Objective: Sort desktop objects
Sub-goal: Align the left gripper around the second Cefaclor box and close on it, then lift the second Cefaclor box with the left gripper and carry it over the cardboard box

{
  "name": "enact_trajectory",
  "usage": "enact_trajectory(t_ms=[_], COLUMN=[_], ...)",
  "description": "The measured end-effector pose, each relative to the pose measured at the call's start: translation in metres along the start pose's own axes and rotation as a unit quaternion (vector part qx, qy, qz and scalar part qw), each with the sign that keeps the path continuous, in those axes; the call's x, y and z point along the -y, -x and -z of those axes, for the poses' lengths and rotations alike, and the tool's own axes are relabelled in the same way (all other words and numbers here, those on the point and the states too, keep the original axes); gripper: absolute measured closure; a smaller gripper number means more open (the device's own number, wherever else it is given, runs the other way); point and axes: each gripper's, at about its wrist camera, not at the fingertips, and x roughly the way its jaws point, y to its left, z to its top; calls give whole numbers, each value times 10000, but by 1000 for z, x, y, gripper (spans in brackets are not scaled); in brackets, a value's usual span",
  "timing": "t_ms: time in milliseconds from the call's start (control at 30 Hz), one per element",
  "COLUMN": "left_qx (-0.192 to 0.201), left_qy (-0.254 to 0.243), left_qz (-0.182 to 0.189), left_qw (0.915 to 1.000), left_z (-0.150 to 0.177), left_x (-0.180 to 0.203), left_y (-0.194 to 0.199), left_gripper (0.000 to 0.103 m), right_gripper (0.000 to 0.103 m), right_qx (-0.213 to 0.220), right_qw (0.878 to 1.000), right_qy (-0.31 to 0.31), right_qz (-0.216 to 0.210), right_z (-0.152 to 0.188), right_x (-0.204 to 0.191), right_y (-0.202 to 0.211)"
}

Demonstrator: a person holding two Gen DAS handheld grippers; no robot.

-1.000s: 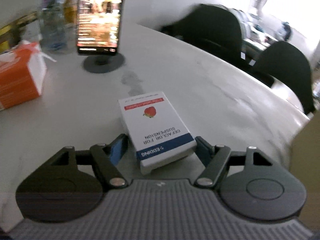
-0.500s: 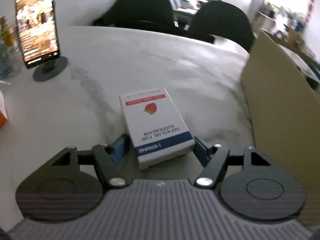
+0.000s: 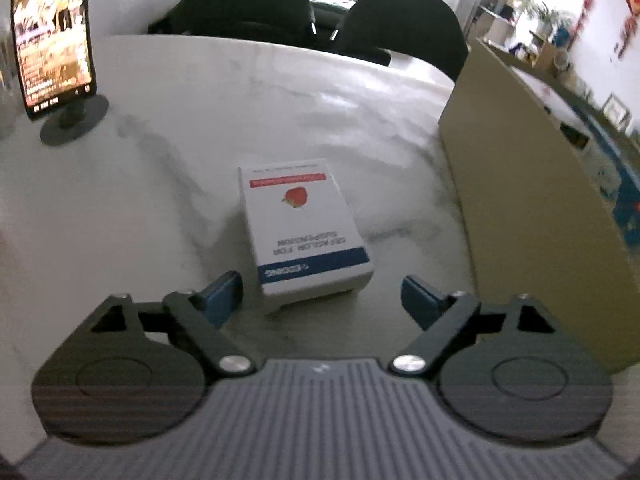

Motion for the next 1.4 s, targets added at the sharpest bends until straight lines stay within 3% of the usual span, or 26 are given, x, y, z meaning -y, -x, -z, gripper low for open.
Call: enact_trajectory(t_ms=[333,500,633,967,1400], left_qx=[425,519,491,618,1245], left_qy=[-41,-54,-13,44,105], left_qz=[-951,-1128,-1057,-925,-540], left_qw=[9945,9922,9932,9938,9907], left_z=[-9,-11,-9,1,4], left_x=[16,15,13,7,12], left_y=[-7,-11,-16,-7,41], left_gripper=[8,19,45,46,46], right_gripper=[0,0,0,0,0], right_qx=[-14,-17,-15,-4,25], right_qw=[10000,10000,10000,10000,9999], right_qy=[7,0,-19,-68,-79], right_qz=[11,21,33,53,73], right_z=[1,1,1,0,0], right_x=[0,-1,0,4,5], right_y=[1,3,3,6,8])
